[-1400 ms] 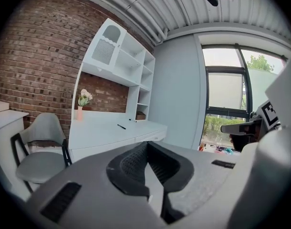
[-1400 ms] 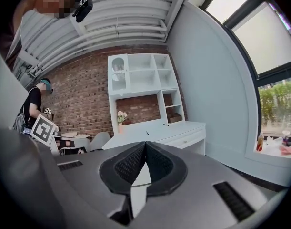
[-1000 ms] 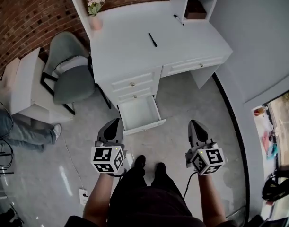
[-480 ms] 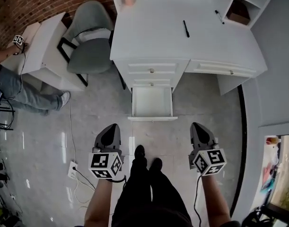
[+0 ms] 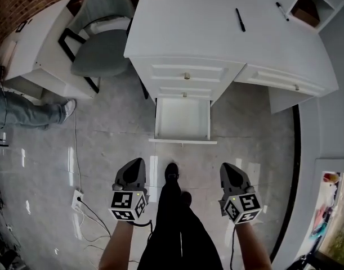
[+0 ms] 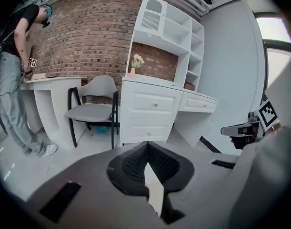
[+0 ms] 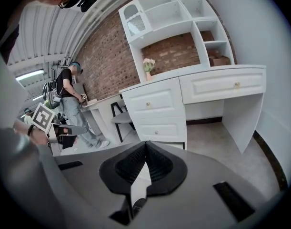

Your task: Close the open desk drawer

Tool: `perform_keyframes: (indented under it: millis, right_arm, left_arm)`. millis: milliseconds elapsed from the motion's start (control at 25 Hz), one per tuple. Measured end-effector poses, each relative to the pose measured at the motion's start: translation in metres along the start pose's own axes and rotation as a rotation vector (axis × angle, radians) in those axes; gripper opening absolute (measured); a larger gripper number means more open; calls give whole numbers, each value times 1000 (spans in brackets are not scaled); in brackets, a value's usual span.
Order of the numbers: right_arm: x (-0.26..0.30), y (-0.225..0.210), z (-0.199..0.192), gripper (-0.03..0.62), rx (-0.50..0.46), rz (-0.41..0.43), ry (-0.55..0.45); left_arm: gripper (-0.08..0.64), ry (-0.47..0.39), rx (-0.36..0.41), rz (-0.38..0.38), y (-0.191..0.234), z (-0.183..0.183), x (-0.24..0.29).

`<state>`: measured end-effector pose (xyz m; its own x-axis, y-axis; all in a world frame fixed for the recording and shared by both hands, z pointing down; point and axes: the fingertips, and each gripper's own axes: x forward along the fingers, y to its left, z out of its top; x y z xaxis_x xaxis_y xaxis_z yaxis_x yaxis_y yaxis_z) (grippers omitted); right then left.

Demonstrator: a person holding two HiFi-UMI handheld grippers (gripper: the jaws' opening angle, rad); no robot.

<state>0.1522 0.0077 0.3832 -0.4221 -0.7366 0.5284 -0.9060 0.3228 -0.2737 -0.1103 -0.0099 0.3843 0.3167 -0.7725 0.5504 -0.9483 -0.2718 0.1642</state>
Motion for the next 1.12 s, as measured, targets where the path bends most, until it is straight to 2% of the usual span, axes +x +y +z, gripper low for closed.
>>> perform_keyframes:
  millis: [280, 600, 880, 1120]
  right_arm:
    - [59, -23, -94, 5, -19, 7, 76]
    - [134, -66, -190, 5, -16, -11, 119]
    - [196, -94, -238, 5, -18, -8, 137]
    - [230, -116, -262, 5, -15, -30, 129]
  left_arm:
    - [9, 43, 19, -28, 25, -95, 72]
    - [9, 91, 1, -28, 43, -193, 160]
    - [9, 99, -26, -12, 65, -239, 218]
    - [9, 117, -25, -11, 75, -268, 244]
